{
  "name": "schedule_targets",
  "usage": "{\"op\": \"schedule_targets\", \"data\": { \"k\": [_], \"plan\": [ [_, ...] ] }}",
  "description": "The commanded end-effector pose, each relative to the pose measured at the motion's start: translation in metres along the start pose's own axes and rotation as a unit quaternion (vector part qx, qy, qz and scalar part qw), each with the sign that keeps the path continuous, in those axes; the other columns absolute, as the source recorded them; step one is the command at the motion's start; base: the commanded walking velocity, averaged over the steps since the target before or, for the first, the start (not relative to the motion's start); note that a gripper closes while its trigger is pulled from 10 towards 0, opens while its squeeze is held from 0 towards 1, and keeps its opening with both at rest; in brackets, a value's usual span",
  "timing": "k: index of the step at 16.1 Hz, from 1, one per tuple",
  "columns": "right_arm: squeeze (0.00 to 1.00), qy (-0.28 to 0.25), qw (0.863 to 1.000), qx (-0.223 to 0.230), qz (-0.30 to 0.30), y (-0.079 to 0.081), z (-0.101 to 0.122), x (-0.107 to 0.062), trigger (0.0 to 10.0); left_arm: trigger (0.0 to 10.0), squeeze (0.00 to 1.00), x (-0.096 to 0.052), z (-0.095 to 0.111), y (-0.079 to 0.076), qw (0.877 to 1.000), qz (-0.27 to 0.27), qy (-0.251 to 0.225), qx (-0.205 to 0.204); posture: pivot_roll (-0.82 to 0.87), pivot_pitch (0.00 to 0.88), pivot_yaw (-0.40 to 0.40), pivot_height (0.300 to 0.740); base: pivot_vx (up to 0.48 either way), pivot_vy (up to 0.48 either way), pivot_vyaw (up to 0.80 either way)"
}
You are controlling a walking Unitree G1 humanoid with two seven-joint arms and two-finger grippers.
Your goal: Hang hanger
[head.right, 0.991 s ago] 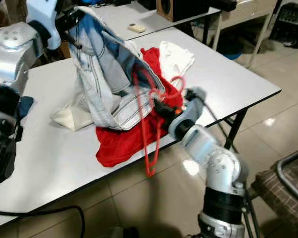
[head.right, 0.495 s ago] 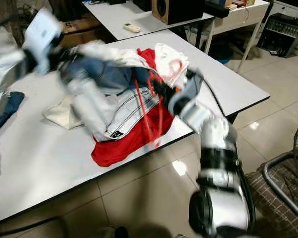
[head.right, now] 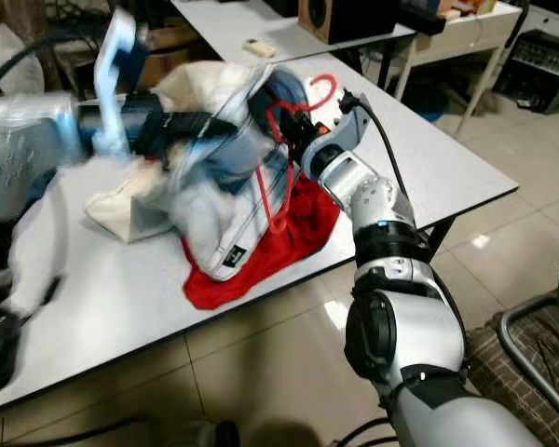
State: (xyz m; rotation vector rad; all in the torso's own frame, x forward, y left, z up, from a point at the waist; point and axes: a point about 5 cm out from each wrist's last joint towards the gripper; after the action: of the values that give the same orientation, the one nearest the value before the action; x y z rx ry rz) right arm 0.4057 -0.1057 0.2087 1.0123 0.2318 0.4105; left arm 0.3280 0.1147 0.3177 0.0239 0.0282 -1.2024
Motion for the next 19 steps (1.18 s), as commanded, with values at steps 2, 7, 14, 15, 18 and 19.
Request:
{"op": "schedule_targets", "data": {
  "k": [2, 7, 14, 15, 18, 19],
  "plan": [
    [0.0, -0.028, 1.0, 0.01, 0.009, 0.012, -0.004, 0.01, 10.0, 0.0, 0.0, 0.006, 0.035, 0.002, 0.995, 0.018, -0.09, -0.027, 0.0, 0.0, 0.044, 0.74, 0.0, 0.0, 0.0],
    [0.0, -0.105, 0.991, 0.059, -0.064, 0.0, -0.026, 0.014, 10.0, 0.0, 0.0, 0.008, 0.075, 0.026, 0.968, 0.122, -0.202, -0.086, -0.01, 0.0, 0.059, 0.74, 0.0, 0.0, 0.0],
    [0.0, -0.087, 0.981, 0.065, -0.16, 0.009, -0.06, 0.02, 10.0, 0.0, 0.0, 0.032, 0.062, 0.034, 0.964, 0.191, -0.166, -0.076, -0.04, 0.0, 0.092, 0.74, 0.0, 0.0, 0.0],
    [0.0, -0.048, 0.983, 0.03, -0.173, 0.006, -0.07, 0.02, 10.0, 0.0, 0.0, 0.031, 0.068, 0.036, 0.96, 0.2, -0.183, -0.074, -0.04, 0.0, 0.094, 0.74, 0.0, 0.0, 0.0],
    [0.0, -0.001, 0.981, -0.005, -0.192, -0.008, -0.076, 0.013, 10.0, 0.0, 0.0, 0.014, 0.085, 0.052, 0.938, 0.266, -0.217, -0.038, -0.04, 0.0, 0.097, 0.74, 0.0, 0.0, 0.0],
    [0.0, 0.006, 0.982, -0.012, -0.187, -0.008, -0.075, 0.013, 10.0, 0.0, 0.0, 0.01, 0.086, 0.055, 0.934, 0.28, -0.219, -0.032, -0.04, 0.0, 0.097, 0.74, 0.0, 0.0, 0.0]
  ]
}}
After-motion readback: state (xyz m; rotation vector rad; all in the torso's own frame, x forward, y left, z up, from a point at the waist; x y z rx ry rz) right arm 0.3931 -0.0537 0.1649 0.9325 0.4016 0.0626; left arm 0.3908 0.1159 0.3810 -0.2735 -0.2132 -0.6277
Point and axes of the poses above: a point about 5 cm out from each wrist's last joint towards the gripper, its own x axis pointing out of the wrist towards the gripper, its own z axis along the axis of the wrist's last joint, y = z × x, and after that the axes turned 7 degrees about x, right-handed
